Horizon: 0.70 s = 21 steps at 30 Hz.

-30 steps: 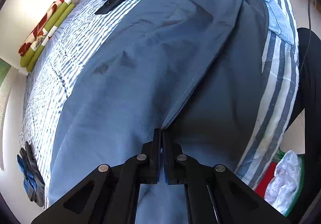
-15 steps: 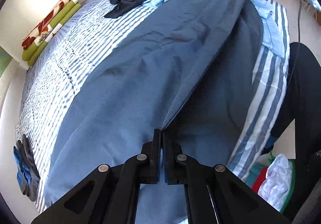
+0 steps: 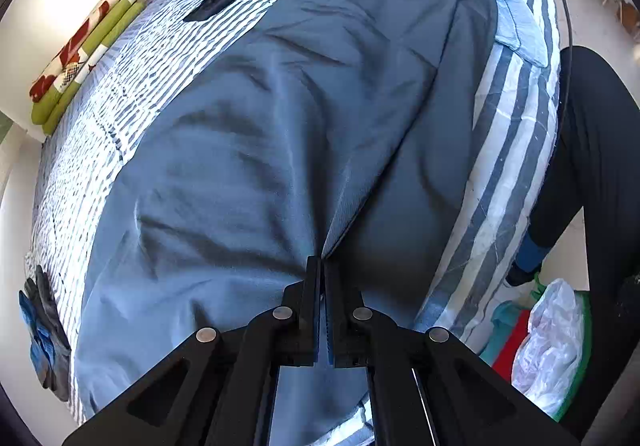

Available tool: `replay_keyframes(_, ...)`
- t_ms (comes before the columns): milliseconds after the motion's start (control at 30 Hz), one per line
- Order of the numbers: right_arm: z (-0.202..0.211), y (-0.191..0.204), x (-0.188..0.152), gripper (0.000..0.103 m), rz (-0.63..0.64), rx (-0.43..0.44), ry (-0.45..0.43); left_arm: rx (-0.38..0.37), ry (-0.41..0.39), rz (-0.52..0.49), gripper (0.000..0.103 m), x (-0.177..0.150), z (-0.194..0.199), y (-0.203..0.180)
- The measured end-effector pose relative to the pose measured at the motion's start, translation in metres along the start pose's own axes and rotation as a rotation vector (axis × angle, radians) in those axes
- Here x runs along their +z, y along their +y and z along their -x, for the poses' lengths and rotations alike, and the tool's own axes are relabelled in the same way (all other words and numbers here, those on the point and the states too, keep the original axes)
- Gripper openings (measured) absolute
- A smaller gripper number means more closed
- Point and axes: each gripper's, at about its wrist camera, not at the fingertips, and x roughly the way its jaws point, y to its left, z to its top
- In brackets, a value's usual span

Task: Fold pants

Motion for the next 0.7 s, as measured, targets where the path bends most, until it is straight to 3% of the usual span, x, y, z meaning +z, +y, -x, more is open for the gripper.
replay_keyframes(200,-0.016,0.002,-0.006,0.037,0.047,-0.098,0.009,0.0,0.0,-0.005,0.001,0.0,-0.001,-0.001)
replay_keyframes(300,-0.032,-0.006,-0.006,0.039,-0.003,-0.006,0.082,0.004,0.004,-0.006,0.001,0.001,-0.003,-0.001)
replay_keyframes(367,-0.04,0.006,-0.009,0.038,0.035,0.007,0.085,0.007,-0.002,-0.004,0.001,0.001,-0.001,-0.001)
replay_keyframes(400,-0.044,0.021,-0.012,0.025,0.092,-0.008,0.079,0.009,-0.007,0.001,0.001,0.001,0.001,0.0)
replay_keyframes(467,-0.047,0.056,-0.016,0.023,0.231,-0.069,0.051,0.02,-0.024,0.021,0.001,0.001,0.009,0.003)
replay_keyframes(600,-0.023,0.143,-0.04,0.023,0.645,-0.119,-0.08,0.013,-0.087,0.085,0.001,-0.003,0.041,0.017)
replay_keyframes(700,-0.008,0.162,-0.054,0.023,0.862,-0.27,-0.183,-0.044,-0.095,0.102,0.001,-0.005,0.049,0.013)
